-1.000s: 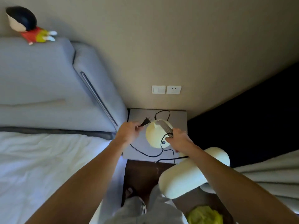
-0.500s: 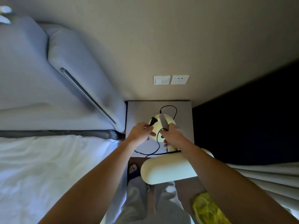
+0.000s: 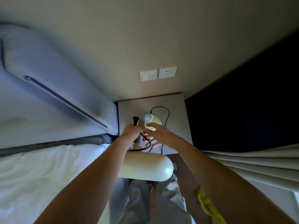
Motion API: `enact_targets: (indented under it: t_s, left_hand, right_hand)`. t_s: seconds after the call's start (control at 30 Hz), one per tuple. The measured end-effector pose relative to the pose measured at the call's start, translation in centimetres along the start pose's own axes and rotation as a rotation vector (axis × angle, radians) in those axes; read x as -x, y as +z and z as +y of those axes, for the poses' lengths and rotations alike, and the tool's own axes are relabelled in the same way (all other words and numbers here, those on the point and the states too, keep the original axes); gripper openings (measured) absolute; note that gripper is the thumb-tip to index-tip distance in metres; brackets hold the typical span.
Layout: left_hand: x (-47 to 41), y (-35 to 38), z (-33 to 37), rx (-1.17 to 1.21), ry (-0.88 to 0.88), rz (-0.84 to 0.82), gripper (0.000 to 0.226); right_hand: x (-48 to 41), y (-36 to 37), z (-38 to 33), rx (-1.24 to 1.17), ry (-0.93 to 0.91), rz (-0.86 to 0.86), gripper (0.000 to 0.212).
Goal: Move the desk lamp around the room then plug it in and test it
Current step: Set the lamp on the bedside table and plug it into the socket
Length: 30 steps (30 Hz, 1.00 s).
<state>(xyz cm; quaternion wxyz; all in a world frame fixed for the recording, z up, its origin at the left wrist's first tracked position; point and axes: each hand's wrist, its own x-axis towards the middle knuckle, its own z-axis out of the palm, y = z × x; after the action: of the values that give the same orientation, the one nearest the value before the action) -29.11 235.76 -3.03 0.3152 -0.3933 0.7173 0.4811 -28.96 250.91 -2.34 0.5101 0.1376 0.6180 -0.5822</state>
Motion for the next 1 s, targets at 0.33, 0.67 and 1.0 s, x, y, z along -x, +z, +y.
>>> enact_targets:
  t_s: [0.33, 0.67, 1.0]
  left_hand:
    - [-1.5, 2.5, 0.0, 0.062, -0.006, -0.033, 0.015]
    - [-2.2, 2.1, 2.6, 0.082, 0.003, 0.007, 0.022]
    - [1.2, -3.1, 5.3, -0.422, 0.273, 0.216, 0.027]
  right_hand:
    - [0.5, -2.4, 3.2, 0.072, -0.064, 0.01, 0.026]
    - [0.7, -6.7, 5.1, 0.062, -0.157, 0.323, 0.018]
    - [3.8, -7.6, 0.9, 0.116, -0.363, 0.455, 0.015]
